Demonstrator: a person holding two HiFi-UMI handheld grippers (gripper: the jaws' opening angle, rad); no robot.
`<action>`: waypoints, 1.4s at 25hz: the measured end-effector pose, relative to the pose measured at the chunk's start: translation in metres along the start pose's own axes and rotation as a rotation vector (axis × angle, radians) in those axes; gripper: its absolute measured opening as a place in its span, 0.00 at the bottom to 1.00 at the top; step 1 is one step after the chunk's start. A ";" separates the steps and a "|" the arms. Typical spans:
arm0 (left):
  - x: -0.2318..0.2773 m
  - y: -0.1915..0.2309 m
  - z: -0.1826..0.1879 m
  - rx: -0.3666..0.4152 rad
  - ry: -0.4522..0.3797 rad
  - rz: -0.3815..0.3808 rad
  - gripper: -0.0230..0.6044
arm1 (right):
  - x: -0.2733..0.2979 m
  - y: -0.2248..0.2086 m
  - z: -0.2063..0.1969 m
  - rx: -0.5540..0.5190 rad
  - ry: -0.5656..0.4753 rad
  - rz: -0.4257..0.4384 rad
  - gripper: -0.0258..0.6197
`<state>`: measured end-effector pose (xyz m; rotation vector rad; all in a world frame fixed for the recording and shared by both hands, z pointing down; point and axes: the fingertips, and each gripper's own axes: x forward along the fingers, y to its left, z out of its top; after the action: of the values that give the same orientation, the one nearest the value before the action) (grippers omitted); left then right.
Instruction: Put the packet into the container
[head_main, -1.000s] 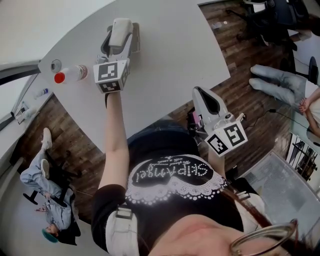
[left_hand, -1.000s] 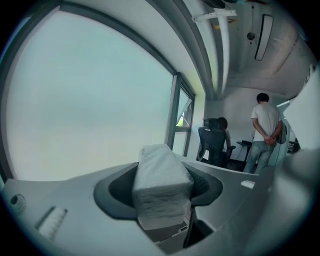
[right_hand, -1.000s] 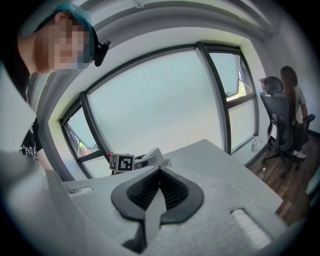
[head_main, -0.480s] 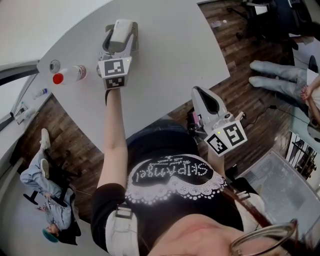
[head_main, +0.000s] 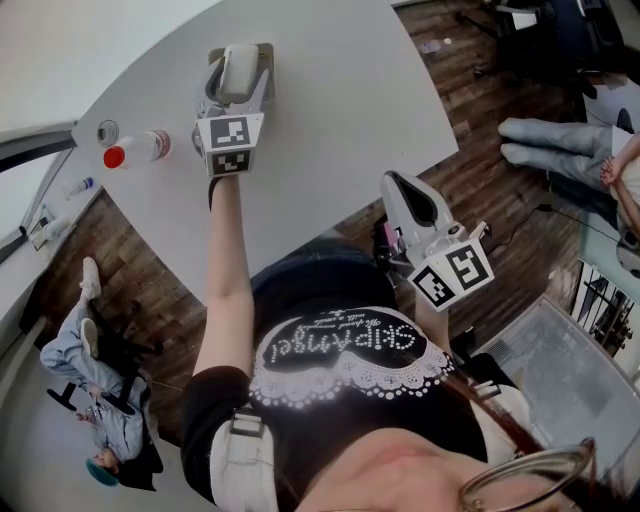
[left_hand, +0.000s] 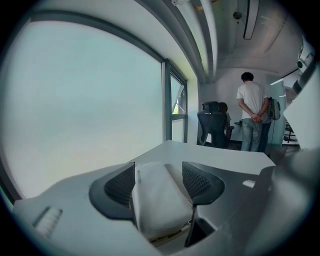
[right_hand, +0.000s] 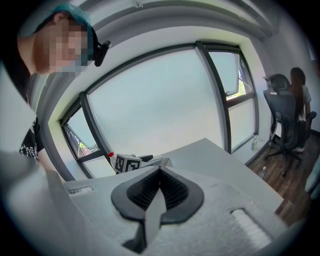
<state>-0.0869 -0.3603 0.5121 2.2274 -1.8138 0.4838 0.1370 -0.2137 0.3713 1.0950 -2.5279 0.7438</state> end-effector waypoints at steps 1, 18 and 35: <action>0.000 0.000 0.000 -0.002 -0.001 0.001 0.52 | 0.000 0.000 0.000 0.000 0.000 0.001 0.04; -0.020 0.019 0.024 -0.084 -0.070 0.058 0.47 | -0.018 0.001 0.003 -0.008 -0.036 -0.046 0.04; -0.148 0.020 0.142 -0.115 -0.331 0.103 0.17 | -0.033 0.015 0.015 -0.071 -0.093 0.004 0.04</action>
<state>-0.1176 -0.2846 0.3234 2.2471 -2.0635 0.0227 0.1469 -0.1936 0.3392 1.1262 -2.6125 0.6118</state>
